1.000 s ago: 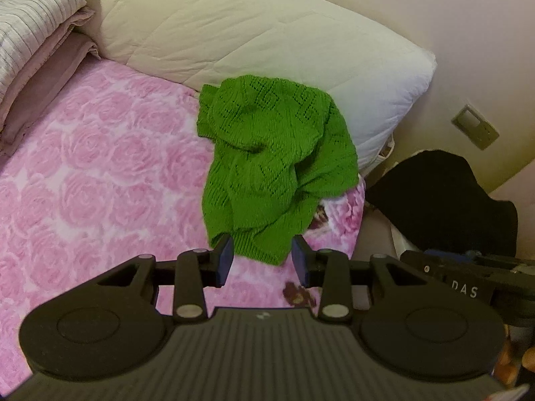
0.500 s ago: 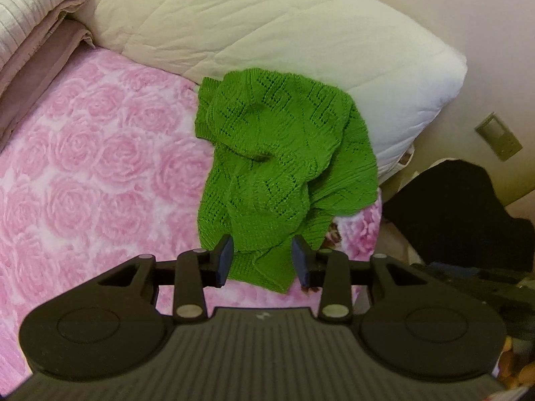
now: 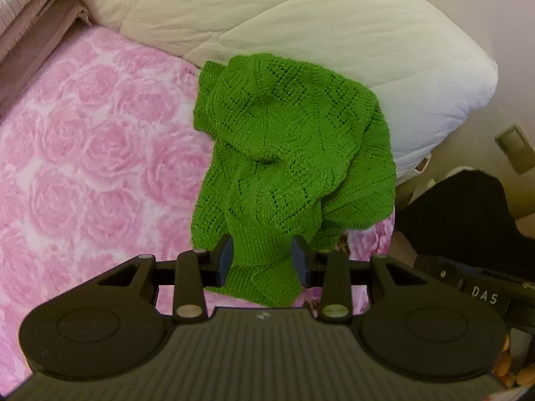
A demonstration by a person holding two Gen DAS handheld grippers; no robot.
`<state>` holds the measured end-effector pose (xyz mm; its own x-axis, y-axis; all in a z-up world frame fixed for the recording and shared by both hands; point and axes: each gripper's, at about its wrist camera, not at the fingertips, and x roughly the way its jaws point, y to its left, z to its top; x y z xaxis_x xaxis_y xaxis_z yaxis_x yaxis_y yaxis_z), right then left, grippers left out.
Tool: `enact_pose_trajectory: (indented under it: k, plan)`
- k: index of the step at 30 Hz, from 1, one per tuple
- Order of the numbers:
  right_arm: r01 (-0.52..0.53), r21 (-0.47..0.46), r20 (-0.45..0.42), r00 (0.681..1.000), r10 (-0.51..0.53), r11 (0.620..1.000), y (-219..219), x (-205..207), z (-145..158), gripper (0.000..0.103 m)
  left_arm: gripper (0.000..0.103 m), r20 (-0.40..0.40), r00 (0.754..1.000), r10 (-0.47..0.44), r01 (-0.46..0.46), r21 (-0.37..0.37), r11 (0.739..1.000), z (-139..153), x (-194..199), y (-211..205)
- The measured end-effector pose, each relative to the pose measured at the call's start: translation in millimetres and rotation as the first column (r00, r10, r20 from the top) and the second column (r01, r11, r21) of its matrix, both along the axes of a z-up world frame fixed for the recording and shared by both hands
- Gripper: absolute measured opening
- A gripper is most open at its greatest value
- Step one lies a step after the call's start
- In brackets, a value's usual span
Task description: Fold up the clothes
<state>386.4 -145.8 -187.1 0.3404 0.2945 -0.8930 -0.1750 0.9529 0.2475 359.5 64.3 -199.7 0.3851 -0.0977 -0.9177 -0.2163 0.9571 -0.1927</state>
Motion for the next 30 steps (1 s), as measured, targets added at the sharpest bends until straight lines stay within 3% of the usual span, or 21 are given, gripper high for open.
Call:
enact_pose_trajectory:
  k: [5,6,7,8,13,21,30]
  plan:
    - [0.067,0.105,-0.011,0.998,-0.066,0.992,-10,21,-16,0.035,0.034,-0.002,0.999,0.040,-0.040,-0.050,0.998,-16,15,5]
    - [0.087,0.121,-0.026,0.996,-0.084,0.989,-13,26,-20,0.046,0.034,-0.006,0.999,0.048,-0.048,-0.062,0.997,-20,19,6]
    - [0.109,0.138,-0.038,0.994,-0.104,0.984,-15,30,-25,0.072,0.034,-0.010,0.998,0.055,-0.056,-0.073,0.996,-24,22,8]
    - [0.132,0.158,-0.044,0.991,-0.127,0.978,-18,34,-29,0.079,0.034,-0.014,0.998,0.061,-0.062,-0.083,0.995,-28,25,9]
    - [0.229,0.224,-0.086,0.973,-0.215,0.947,-27,54,-51,0.079,0.034,-0.032,0.995,0.094,-0.097,-0.134,0.986,-47,43,12]
    - [0.323,0.224,-0.151,0.944,-0.294,0.920,-37,79,-86,0.079,0.034,-0.029,0.993,0.118,-0.121,-0.189,0.975,-67,74,16]
    - [0.366,0.211,-0.131,0.929,-0.345,0.906,-31,99,-112,0.079,0.034,-0.025,0.981,0.194,-0.193,-0.265,0.945,-88,103,28]
